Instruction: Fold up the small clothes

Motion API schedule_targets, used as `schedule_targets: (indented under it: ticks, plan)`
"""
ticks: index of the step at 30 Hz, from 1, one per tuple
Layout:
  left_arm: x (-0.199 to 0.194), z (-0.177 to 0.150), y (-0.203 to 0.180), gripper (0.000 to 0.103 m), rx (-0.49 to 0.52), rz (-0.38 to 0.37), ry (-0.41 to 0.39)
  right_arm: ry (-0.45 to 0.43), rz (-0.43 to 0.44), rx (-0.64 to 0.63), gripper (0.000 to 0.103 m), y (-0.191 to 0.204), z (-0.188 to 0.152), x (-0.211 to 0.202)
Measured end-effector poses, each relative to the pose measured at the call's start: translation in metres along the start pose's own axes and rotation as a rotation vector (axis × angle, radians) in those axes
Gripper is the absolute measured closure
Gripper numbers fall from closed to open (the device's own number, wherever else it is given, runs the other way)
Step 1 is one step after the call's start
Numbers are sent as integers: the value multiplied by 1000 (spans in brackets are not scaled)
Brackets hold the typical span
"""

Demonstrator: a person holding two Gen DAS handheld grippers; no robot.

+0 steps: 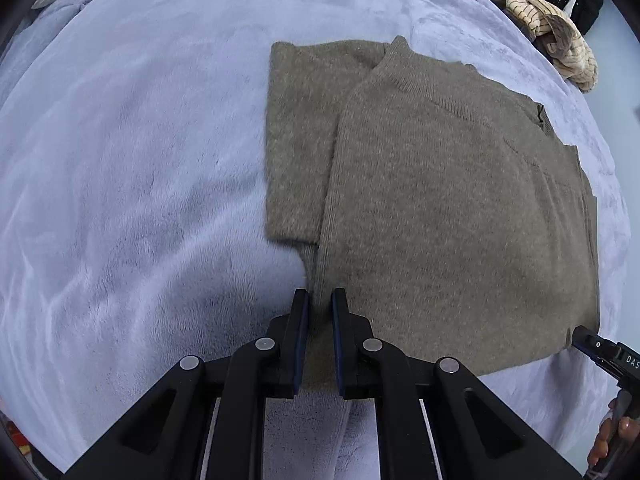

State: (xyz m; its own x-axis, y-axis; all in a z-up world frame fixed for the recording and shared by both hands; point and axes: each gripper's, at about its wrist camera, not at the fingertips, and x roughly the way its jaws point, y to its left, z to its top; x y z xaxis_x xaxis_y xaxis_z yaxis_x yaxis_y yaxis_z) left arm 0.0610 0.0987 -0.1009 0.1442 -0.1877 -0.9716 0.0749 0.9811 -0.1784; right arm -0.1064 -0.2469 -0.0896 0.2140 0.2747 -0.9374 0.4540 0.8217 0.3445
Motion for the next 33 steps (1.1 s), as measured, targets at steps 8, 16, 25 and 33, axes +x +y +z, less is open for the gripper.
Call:
schedule_targets:
  ticks: [8, 16, 25, 33]
  plan:
    - [-12, -16, 6, 92, -7, -25, 15, 49, 61, 24, 49, 15, -20, 3]
    - [-27, -23, 9, 10, -7, 16, 23, 136, 183, 0, 39, 52, -45, 17]
    - [-33, -29, 9, 5, 2, 13, 9, 180, 198, -33, 32, 84, -46, 31]
    - [-21, -26, 17, 1, 17, 49, 29, 201, 256, -16, 17, 93, -49, 45]
